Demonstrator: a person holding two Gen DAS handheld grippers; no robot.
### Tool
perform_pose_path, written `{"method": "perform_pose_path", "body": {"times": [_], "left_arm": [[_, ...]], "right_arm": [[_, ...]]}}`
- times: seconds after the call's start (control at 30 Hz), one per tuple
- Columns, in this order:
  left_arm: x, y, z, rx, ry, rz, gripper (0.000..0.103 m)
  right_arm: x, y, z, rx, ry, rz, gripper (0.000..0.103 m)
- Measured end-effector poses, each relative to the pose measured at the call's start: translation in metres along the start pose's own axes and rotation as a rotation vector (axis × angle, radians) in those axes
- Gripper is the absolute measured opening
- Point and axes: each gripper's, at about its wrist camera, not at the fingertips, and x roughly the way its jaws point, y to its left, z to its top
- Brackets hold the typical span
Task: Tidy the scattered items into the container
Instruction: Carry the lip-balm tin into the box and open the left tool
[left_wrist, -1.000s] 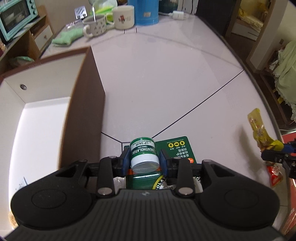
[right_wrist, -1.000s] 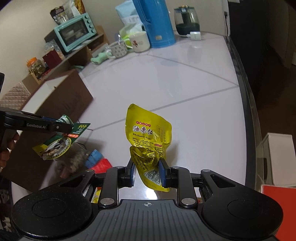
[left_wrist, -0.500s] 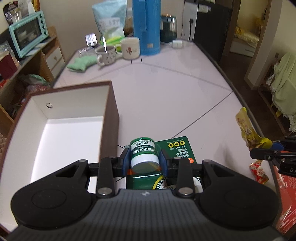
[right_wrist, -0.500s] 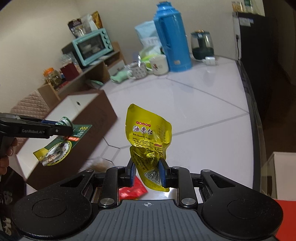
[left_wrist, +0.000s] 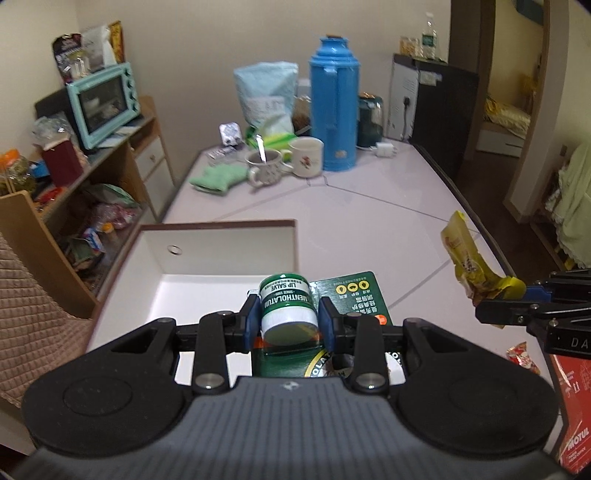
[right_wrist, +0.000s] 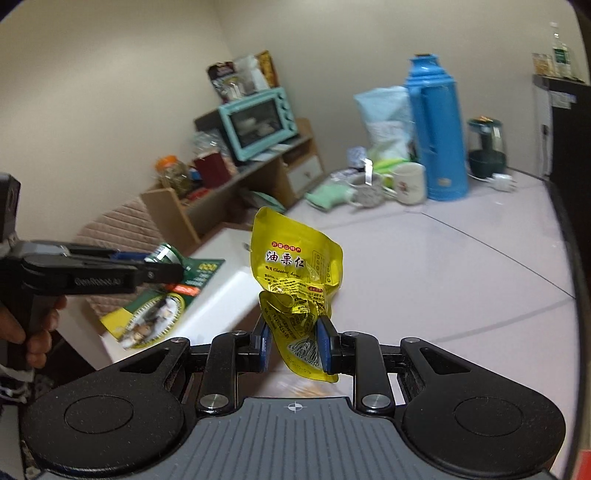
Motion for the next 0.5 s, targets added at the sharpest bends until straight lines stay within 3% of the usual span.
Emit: {"method": "perform_pose_path", "body": {"times": [0.27,0.5], "left_arm": [[-0.012,0.053,0.001,-0.005,-0.025,0.062,0.029],[-0.001,0.089,0.005,0.016,-0.027,0.066,0.029]], "right_arm": [[0.042,0.047,0.029,0.022,-0.015,0.071,0.025],[0.086,0.07,0.047,0.047,-0.003,0.061,0.025]]}}
